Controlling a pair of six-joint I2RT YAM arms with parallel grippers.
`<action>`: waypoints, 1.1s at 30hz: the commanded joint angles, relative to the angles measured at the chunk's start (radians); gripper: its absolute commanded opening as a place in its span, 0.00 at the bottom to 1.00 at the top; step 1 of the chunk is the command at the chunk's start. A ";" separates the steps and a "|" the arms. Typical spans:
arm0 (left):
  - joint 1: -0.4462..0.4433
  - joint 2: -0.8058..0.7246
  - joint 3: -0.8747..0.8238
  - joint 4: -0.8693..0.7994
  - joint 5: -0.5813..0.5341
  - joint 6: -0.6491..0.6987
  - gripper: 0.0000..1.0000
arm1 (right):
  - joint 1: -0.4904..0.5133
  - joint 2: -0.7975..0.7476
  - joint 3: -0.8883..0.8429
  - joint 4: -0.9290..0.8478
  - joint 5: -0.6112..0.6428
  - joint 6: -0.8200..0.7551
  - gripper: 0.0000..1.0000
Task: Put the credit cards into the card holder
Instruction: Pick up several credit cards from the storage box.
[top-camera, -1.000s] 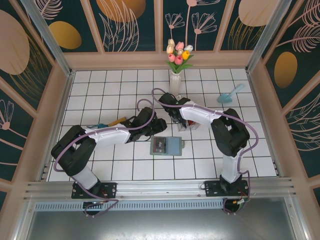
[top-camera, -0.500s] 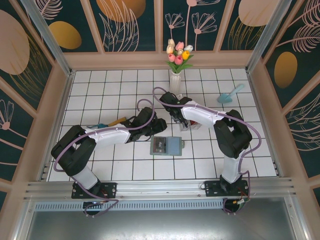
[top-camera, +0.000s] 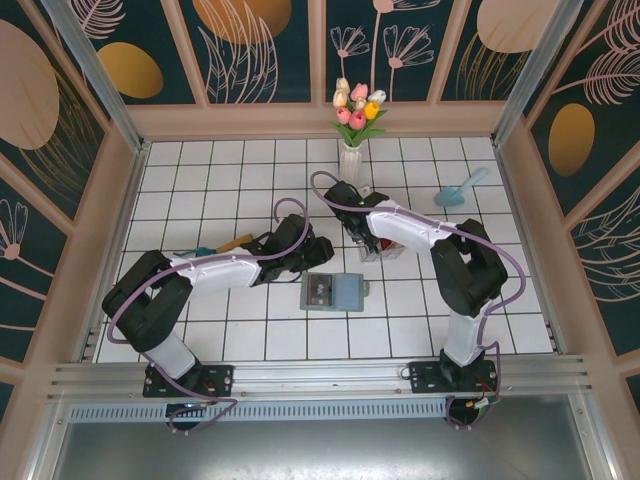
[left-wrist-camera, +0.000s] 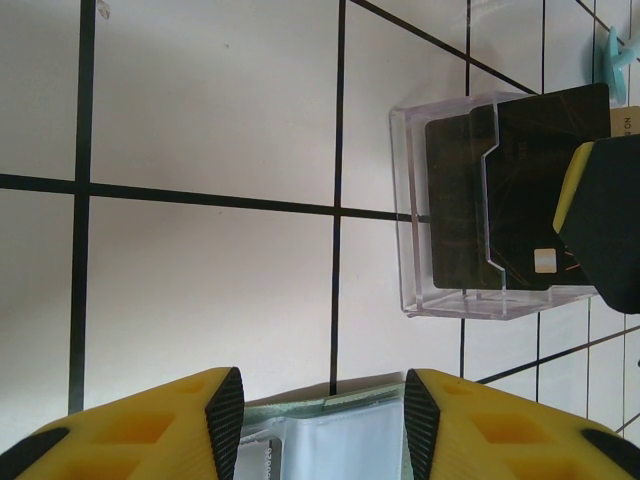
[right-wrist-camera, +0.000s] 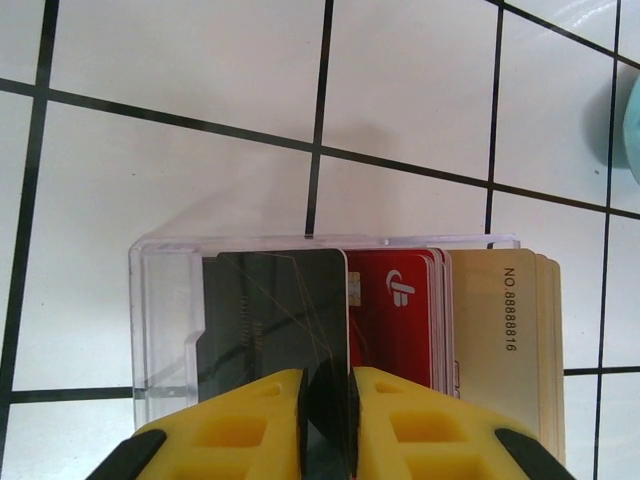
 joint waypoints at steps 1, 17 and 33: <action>0.005 -0.017 -0.001 -0.013 -0.002 -0.006 0.49 | -0.012 -0.036 -0.022 -0.021 0.013 -0.021 0.20; 0.005 -0.017 -0.001 -0.014 -0.001 -0.008 0.49 | -0.013 -0.097 -0.009 -0.027 -0.033 -0.021 0.14; 0.029 -0.057 -0.017 0.060 0.074 -0.013 0.49 | -0.135 -0.387 -0.117 0.124 -0.489 0.065 0.02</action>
